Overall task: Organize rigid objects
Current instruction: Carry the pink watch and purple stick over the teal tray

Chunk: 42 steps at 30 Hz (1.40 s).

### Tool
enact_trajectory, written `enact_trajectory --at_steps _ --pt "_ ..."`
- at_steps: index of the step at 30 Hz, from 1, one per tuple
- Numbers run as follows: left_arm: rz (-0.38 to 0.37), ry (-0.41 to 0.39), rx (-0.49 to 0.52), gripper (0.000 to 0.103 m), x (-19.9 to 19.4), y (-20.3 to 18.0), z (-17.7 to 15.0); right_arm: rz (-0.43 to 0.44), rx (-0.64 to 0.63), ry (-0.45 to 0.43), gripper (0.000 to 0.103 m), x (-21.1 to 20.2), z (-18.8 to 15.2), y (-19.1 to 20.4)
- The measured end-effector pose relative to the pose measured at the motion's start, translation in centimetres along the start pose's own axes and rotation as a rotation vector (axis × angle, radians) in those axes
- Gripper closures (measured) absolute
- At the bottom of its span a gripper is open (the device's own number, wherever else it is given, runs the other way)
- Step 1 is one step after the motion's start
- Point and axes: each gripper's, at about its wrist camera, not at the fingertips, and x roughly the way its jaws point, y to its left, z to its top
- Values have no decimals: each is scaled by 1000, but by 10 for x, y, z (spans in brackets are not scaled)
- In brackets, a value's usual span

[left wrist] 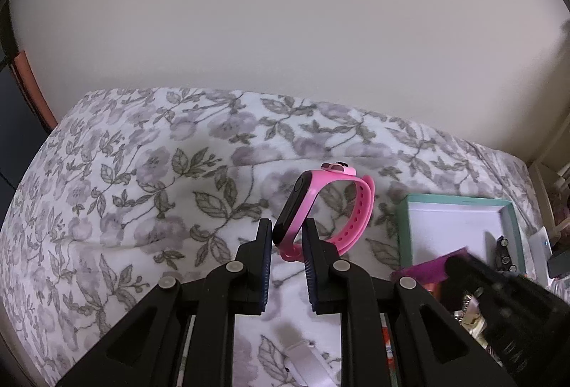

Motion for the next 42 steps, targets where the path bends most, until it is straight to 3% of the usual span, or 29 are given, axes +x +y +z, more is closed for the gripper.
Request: enact_trajectory --at_steps 9,17,24,35,38,42 --pt "-49 -4 97 85 -4 -44 -10 -98 105 -95 91 -40 18 -57" --pt "-106 10 233 85 -8 -99 -28 -165 210 -121 91 -59 24 -113" --pt "-152 34 359 85 -7 -148 -54 -182 257 -125 91 -67 20 -133" --pt "-156 61 413 84 -2 -165 -68 -188 279 -76 88 -57 14 -140" --pt "-162 60 401 70 -3 -163 -66 -193 291 -69 88 -56 13 -143" --pt "-159 60 388 68 -2 -159 -64 -212 293 -61 88 -55 13 -144"
